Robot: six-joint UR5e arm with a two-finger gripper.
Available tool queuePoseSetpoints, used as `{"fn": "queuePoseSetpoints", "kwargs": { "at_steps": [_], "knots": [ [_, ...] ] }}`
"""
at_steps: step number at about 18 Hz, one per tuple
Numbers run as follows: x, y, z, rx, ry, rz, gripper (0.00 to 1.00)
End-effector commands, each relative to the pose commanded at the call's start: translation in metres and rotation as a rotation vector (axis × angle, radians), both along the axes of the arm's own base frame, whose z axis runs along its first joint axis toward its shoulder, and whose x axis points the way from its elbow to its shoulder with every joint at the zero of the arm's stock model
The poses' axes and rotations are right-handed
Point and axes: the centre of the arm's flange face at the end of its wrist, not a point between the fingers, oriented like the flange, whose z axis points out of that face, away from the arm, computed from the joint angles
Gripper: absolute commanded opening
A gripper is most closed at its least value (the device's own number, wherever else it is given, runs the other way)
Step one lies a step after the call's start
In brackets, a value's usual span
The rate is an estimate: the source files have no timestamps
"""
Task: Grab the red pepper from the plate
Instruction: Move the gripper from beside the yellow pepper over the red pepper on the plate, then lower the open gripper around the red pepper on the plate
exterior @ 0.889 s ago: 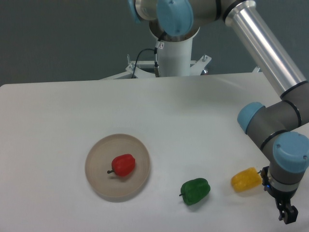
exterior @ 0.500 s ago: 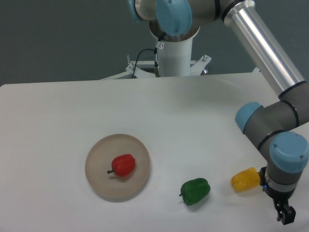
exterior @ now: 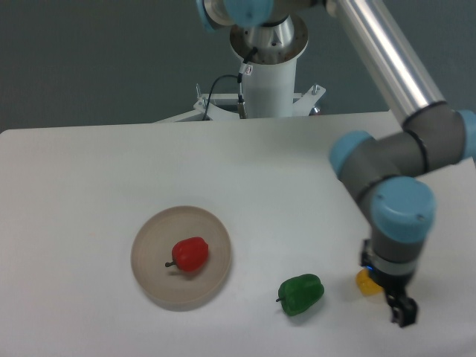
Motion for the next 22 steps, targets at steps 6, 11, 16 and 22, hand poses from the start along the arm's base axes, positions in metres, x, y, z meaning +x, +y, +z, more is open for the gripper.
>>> {"fn": "queuePoseSetpoints", "kwargs": {
  "at_steps": [6, 11, 16, 22],
  "knots": [
    [0.097, 0.004, -0.003, -0.026, -0.061, 0.009, 1.0],
    [0.175, 0.029, -0.028, -0.014, -0.078, 0.075, 1.0],
    [0.218, 0.049, -0.049, 0.016, -0.073, 0.122, 1.0],
    [0.24, 0.062, -0.067, 0.047, -0.103, 0.154, 1.0]
  ]
}}
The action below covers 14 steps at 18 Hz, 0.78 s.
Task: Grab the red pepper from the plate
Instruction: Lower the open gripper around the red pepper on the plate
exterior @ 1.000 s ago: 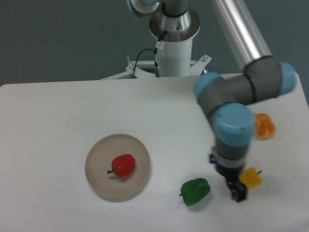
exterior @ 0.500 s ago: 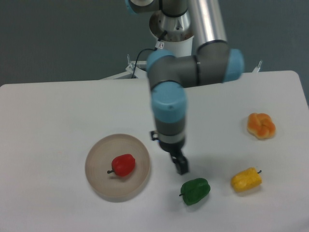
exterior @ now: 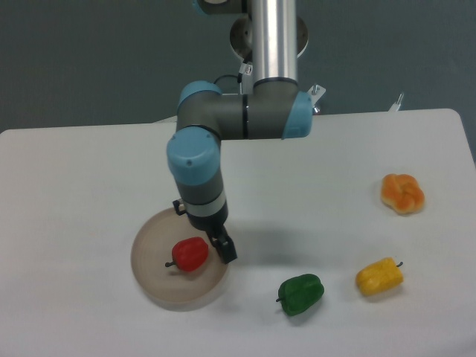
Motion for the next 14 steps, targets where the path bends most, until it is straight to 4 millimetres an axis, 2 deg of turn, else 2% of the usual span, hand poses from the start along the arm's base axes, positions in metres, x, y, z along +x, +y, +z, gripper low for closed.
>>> {"fn": "queuePoseSetpoints", "kwargs": {
  "at_steps": [5, 14],
  "knots": [
    [0.015, 0.006, -0.018, -0.011, -0.012, 0.015, 1.0],
    [0.021, 0.007, -0.031, -0.006, -0.044, 0.03, 1.0]
  ]
}}
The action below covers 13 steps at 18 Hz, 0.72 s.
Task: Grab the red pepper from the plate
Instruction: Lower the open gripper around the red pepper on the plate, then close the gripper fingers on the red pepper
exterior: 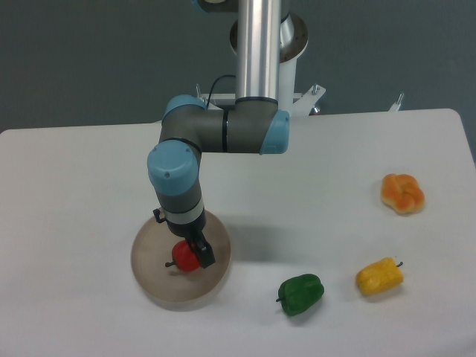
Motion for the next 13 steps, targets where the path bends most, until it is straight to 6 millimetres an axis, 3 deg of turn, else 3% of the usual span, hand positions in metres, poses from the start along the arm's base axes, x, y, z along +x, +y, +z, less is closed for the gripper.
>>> {"fn": "queuePoseSetpoints", "kwargs": {
  "at_steps": [13],
  "knots": [
    [0.0, 0.006, -0.014, 0.035, -0.043, 0.059, 1.0]
  ]
}}
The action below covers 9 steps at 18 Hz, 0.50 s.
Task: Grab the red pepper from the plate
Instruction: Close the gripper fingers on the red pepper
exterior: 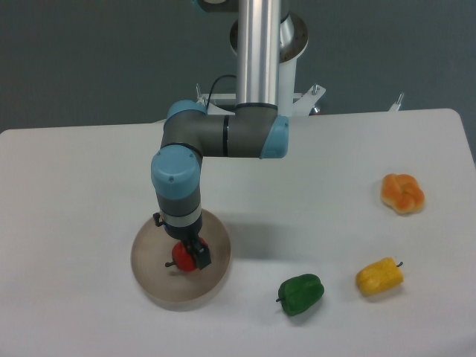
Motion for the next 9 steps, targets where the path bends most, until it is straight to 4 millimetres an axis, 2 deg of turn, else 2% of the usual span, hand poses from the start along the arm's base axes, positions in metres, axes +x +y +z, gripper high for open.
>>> {"fn": "queuePoseSetpoints", "kwargs": {
  "at_steps": [9],
  "knots": [
    [-0.0037, -0.0003, -0.011, -0.001, 0.003, -0.004, 1.0]
  ]
}}
